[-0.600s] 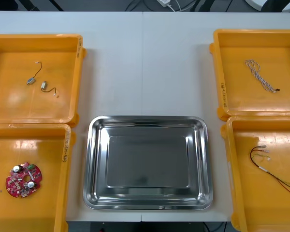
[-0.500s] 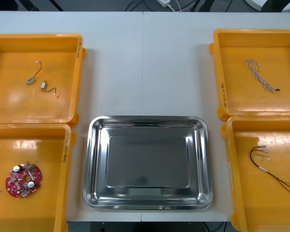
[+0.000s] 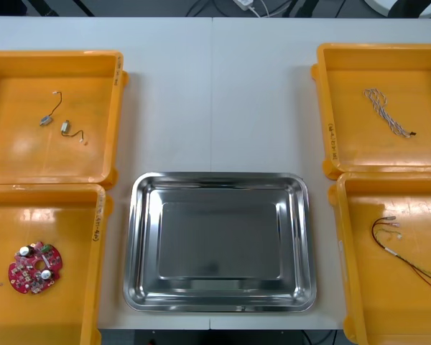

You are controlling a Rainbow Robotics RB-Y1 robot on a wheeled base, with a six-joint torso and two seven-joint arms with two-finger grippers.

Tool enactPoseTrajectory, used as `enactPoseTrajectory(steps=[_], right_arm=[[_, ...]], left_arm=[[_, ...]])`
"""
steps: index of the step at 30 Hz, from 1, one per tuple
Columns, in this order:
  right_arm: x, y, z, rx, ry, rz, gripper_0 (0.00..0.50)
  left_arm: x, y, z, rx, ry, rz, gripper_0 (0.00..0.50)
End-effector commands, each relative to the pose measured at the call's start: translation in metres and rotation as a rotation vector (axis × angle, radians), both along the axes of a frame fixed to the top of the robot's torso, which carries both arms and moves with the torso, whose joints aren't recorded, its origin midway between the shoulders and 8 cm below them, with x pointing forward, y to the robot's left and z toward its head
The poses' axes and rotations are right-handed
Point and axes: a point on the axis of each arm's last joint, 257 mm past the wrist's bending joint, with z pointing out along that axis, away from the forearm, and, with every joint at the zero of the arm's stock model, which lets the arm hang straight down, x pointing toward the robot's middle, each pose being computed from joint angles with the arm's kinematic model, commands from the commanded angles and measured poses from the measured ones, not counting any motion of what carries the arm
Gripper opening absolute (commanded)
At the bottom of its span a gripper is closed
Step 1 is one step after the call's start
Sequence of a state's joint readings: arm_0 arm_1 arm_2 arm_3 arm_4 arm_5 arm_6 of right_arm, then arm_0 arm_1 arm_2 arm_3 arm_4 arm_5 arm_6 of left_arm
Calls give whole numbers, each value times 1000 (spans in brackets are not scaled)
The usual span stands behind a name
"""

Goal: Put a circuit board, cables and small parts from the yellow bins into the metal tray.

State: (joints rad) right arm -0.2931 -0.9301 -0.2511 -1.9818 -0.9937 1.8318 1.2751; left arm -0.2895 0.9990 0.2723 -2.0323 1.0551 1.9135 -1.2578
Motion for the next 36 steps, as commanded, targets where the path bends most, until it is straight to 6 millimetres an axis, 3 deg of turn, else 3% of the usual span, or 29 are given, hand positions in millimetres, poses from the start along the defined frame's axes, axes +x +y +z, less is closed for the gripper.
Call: enactPoseTrajectory(steps=[1, 36], right_arm=[[0, -8, 14, 2, -34, -50, 500], [0, -8, 14, 2, -34, -50, 500]], left_arm=[[-2, 11, 16, 70, -27, -70, 500], [-2, 11, 16, 70, -27, -70, 500]])
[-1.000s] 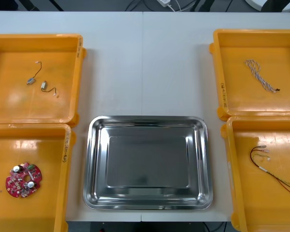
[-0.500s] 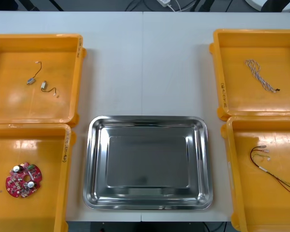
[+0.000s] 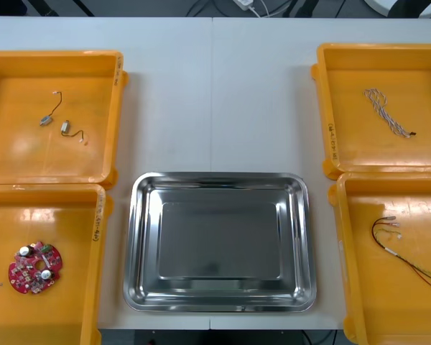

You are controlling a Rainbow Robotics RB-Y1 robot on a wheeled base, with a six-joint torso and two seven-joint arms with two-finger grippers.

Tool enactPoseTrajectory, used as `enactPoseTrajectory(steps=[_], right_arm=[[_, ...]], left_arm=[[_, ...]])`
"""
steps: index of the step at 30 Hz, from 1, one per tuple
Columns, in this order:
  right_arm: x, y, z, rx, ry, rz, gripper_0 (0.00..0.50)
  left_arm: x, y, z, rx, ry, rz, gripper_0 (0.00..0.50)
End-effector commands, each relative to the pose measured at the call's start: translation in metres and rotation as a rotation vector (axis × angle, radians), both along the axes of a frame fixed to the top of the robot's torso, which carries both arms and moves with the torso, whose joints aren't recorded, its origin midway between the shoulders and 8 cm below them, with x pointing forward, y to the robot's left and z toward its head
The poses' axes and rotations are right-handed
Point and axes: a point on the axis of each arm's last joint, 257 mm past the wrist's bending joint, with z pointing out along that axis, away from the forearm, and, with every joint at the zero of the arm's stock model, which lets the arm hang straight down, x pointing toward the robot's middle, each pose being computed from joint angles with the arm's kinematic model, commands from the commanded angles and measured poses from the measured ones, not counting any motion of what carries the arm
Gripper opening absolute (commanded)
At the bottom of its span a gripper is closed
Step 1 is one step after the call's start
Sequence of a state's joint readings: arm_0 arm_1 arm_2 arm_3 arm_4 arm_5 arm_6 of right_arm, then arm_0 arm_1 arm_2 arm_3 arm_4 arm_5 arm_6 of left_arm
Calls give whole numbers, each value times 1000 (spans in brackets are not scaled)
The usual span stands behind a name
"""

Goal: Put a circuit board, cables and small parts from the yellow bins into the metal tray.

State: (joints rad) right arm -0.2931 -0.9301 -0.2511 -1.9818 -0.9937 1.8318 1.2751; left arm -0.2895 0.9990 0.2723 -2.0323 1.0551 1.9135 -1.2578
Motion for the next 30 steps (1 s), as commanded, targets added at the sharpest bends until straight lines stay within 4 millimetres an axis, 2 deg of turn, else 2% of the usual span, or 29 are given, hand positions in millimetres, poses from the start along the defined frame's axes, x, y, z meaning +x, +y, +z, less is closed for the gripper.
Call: enactPoseTrajectory(steps=[1, 30], right_arm=[[0, -8, 14, 2, -34, -50, 500], [0, -8, 14, 2, -34, -50, 500]], left_arm=[[-2, 11, 16, 70, -27, -70, 500], [-2, 11, 16, 70, -27, -70, 500]])
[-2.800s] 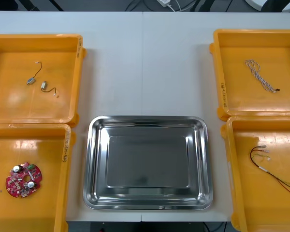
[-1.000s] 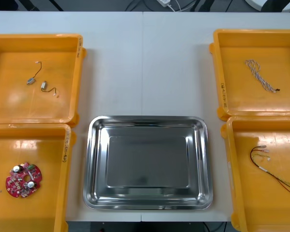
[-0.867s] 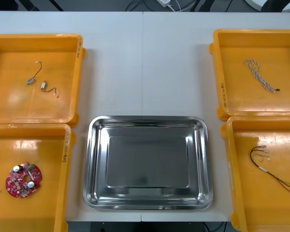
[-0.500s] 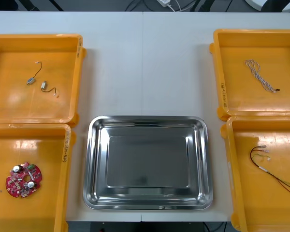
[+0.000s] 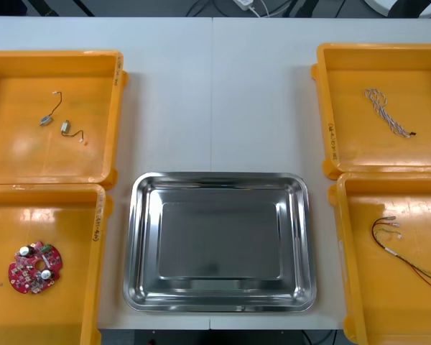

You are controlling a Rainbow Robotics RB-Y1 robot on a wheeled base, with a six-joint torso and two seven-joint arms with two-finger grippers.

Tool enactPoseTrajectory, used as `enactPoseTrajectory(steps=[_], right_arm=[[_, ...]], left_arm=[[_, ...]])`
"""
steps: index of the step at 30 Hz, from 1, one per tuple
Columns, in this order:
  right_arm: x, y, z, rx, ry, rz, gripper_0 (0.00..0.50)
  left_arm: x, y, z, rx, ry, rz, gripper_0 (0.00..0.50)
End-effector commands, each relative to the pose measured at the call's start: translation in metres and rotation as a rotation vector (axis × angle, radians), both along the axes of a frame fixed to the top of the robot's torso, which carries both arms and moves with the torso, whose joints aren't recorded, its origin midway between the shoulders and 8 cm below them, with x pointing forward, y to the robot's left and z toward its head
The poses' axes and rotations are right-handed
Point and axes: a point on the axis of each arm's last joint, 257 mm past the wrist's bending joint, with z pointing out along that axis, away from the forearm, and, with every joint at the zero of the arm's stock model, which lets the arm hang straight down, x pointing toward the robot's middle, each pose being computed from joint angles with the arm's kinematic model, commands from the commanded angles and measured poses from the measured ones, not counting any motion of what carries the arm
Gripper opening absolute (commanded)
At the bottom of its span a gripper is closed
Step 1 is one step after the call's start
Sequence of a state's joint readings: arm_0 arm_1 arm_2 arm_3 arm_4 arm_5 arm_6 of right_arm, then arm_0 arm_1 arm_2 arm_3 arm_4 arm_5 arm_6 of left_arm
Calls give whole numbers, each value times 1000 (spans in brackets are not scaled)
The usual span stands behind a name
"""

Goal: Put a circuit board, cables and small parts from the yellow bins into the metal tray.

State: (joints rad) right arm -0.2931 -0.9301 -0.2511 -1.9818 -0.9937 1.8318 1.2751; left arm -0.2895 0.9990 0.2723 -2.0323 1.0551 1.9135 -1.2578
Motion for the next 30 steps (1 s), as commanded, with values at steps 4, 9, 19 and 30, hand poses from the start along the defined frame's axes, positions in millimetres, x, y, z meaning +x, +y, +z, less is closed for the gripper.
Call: enactPoseTrajectory(steps=[4, 9, 19, 30], right_arm=[[0, -8, 14, 2, -34, -50, 500], [0, -8, 14, 2, -34, -50, 500], [0, -8, 14, 2, -34, -50, 500], [0, -8, 14, 2, -34, -50, 500]], left_arm=[[-2, 11, 16, 70, -27, -70, 500], [-2, 11, 16, 70, -27, -70, 500], [-2, 11, 16, 70, -27, -70, 500], [-2, 11, 16, 70, -27, -70, 500]])
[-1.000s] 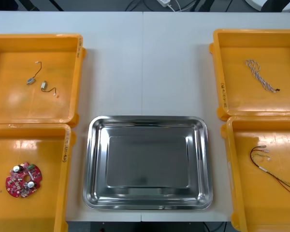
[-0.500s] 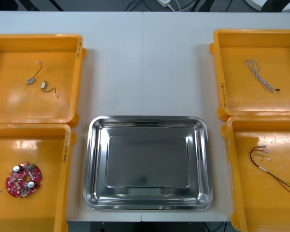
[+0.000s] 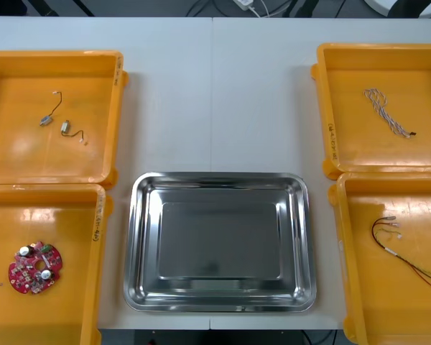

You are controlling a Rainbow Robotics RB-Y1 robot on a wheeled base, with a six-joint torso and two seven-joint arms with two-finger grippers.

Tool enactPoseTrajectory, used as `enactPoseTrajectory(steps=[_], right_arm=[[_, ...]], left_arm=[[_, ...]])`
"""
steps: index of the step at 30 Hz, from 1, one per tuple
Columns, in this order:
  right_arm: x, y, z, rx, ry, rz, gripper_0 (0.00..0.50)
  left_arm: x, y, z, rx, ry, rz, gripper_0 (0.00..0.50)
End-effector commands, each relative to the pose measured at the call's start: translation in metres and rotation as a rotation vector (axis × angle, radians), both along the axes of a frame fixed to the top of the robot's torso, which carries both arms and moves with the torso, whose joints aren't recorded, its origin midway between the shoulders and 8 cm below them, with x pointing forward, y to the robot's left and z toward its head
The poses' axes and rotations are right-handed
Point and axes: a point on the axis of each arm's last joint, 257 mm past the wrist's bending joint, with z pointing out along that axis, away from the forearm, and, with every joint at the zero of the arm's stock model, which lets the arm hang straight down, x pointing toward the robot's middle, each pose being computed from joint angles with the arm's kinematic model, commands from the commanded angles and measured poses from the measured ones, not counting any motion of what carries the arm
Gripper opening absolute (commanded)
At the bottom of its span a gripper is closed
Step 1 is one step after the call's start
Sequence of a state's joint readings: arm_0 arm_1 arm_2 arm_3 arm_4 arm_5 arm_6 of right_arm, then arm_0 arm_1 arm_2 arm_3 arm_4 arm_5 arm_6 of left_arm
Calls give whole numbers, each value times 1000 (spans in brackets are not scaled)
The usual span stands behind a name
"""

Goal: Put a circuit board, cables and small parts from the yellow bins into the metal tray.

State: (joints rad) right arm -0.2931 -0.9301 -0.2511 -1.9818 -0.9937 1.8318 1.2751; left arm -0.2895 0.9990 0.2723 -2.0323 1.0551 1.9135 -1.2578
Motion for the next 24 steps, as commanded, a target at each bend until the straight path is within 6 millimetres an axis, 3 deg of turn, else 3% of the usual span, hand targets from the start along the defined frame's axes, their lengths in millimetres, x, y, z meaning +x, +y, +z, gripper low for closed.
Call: enactPoseTrajectory(steps=[1, 2, 3, 10, 11, 12, 24], right_arm=[[0, -8, 14, 2, -34, -50, 500], [-5, -1, -1, 28, -1, -48, 500], [-6, 0, -3, 32, 4, -47, 500], [-5, 0, 0, 30, 0, -43, 500], [-5, 0, 0, 29, 0, -42, 500], [-5, 1, 0, 30, -1, -39, 500], [-12, 11, -5, 15, -12, 26, 500]], left_arm=[[-2, 11, 16, 70, -27, -70, 500], [-2, 11, 16, 70, -27, -70, 500], [-2, 11, 16, 70, -27, -70, 500], [-2, 11, 16, 70, -27, -70, 500], [-13, 8, -11, 42, 39, -66, 500], [-15, 7, -15, 38, 47, -68, 500], [-16, 7, -11, 59, 45, -110, 500]])
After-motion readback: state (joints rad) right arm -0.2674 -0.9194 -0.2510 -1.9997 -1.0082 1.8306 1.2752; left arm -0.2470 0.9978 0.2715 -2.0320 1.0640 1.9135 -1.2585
